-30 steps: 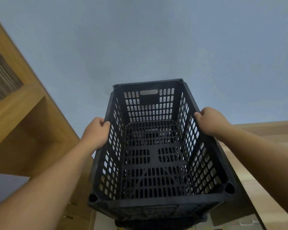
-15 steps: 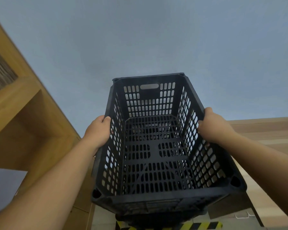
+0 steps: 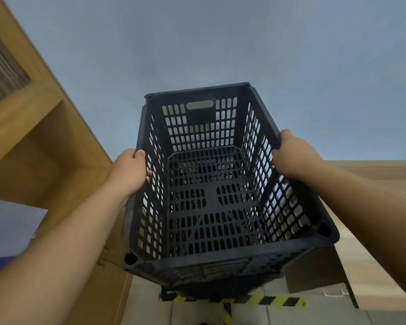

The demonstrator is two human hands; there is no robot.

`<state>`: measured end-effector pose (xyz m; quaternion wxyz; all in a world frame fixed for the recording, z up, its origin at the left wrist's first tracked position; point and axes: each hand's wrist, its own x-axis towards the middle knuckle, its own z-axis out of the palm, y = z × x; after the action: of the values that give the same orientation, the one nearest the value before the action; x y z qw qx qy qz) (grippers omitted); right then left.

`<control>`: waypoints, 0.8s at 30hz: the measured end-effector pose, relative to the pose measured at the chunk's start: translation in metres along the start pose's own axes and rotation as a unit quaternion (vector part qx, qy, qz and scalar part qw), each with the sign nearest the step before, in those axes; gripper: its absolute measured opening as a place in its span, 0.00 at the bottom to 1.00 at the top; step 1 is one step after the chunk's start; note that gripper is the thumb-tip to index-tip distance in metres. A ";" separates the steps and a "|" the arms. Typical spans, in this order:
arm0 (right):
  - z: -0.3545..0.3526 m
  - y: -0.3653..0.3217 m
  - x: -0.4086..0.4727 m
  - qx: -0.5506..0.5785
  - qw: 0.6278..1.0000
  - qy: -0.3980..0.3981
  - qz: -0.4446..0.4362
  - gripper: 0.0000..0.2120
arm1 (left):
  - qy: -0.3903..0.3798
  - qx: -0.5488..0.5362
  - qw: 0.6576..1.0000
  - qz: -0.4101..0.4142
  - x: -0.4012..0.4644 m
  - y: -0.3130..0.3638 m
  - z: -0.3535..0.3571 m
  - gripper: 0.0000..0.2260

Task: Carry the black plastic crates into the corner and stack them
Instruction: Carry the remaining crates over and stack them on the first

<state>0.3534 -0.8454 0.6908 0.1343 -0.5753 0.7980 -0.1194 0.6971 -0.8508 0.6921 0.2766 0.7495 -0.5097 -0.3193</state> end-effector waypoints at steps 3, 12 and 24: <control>-0.009 0.006 0.008 -0.006 1.000 -0.006 -0.028 0.13 | 0.011 -0.034 0.999 -0.022 -0.013 -0.005 0.011 0.18; -0.030 0.028 0.040 -0.027 0.995 -0.022 -0.096 0.17 | 0.064 -0.052 0.995 -0.063 -0.051 0.004 0.050 0.20; -0.033 0.035 0.035 -0.085 0.991 -0.025 -0.099 0.19 | 0.074 -0.020 0.995 -0.070 -0.058 0.011 0.060 0.23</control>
<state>0.3001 -0.8670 0.7063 0.0926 -0.6634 0.7409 -0.0491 0.6290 -0.8047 0.6727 0.3053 0.7992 -0.4274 -0.2920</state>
